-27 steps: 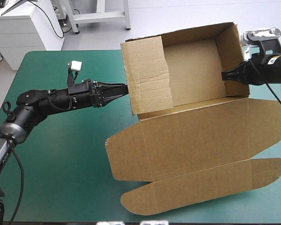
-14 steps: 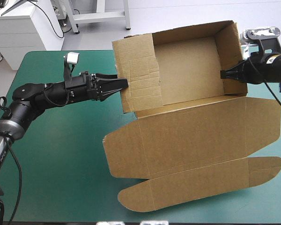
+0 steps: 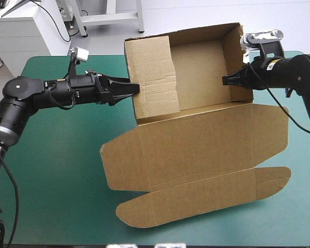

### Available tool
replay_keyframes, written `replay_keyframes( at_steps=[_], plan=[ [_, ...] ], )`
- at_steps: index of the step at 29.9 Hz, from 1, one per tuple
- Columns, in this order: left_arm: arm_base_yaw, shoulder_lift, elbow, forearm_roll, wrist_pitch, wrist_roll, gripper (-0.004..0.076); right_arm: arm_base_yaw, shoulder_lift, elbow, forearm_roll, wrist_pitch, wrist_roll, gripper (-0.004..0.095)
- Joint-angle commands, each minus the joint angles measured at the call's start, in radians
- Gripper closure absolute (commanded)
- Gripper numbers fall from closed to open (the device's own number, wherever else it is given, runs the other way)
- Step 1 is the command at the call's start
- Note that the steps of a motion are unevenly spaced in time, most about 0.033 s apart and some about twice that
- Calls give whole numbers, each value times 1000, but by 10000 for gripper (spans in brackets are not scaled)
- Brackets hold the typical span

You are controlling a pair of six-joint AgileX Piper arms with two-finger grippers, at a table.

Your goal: Fold the box

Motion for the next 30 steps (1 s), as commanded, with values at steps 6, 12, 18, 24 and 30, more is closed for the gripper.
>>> replay_keyframes(
  at_steps=[6, 12, 18, 24, 30],
  plan=[
    [-14, -31, -211, 279, -85, -295, 179, 46, -9, -26, 31, -141, 52, 922],
    [-153, 9, -348, 647, -93, -533, 192, 71, 6, -28, 29, -167, 71, 921],
    [-292, 74, -430, 1013, -97, -790, 192, 81, 6, -28, 33, -185, 95, 921],
    [-338, 105, -476, 1204, -85, -1030, 207, 81, 6, -28, 45, -214, 109, 921],
    [-338, 112, -476, 1182, -121, -1070, 455, 81, 6, -28, 21, -203, 92, 922]
  ],
)
